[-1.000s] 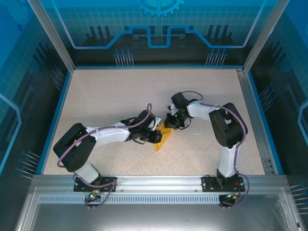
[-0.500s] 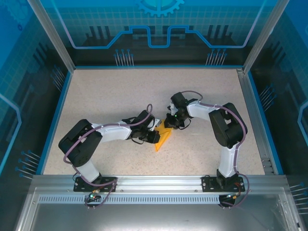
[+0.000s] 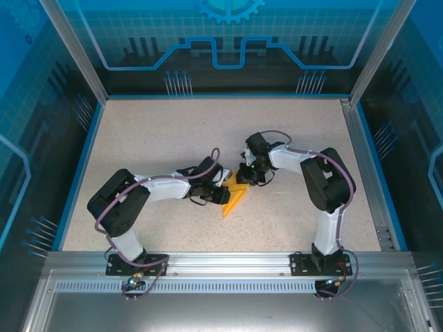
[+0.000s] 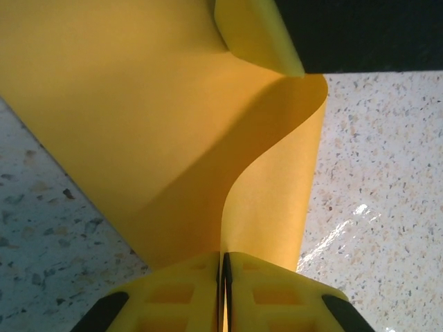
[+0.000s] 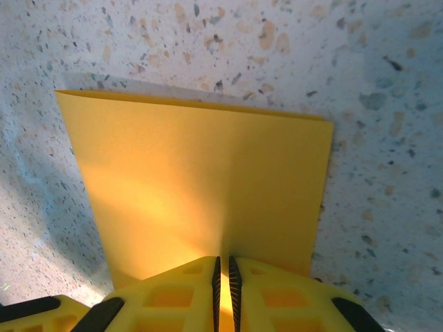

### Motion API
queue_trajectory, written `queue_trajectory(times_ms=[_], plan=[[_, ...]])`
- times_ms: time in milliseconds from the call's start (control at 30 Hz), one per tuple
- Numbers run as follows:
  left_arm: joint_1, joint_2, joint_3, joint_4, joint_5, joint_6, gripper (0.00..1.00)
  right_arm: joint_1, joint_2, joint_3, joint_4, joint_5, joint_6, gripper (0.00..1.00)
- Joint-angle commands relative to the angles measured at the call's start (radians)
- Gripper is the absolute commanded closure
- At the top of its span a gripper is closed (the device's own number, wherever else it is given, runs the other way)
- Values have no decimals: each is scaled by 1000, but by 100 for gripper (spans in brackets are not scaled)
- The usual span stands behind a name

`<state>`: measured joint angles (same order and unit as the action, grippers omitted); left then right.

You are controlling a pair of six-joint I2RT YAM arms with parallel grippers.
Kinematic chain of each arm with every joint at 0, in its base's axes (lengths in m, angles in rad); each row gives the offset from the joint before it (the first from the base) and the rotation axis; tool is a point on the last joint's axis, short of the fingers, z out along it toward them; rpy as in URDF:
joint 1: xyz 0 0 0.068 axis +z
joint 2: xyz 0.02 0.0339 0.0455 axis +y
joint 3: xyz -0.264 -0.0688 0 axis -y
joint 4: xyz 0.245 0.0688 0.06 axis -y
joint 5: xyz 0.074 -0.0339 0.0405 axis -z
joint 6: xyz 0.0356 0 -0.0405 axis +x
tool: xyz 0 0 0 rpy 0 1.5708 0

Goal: Fold a paper plane with a square sheet of paper (pick it up from the middle)
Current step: Third fold the triangle at the center of the table.

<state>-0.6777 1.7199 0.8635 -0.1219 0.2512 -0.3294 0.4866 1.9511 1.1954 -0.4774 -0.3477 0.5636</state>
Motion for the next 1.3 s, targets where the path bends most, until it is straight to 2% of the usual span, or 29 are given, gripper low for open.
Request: queue_trajectory(times_ms=[0,867,1067,1267], plan=[[6,18,26,-5,-6,31,88,16,26,-10,-34,18,-3,84],[6,59,32,-18,-9,23,86,17,2,-17,-11,-13,8,83],[7,63,29,-16,-9,23,87,-2,-102,-38,25,-29,38,82],[6,62,23,-17,-9,23,87,-37,-271,-181,130,-44,107,84]])
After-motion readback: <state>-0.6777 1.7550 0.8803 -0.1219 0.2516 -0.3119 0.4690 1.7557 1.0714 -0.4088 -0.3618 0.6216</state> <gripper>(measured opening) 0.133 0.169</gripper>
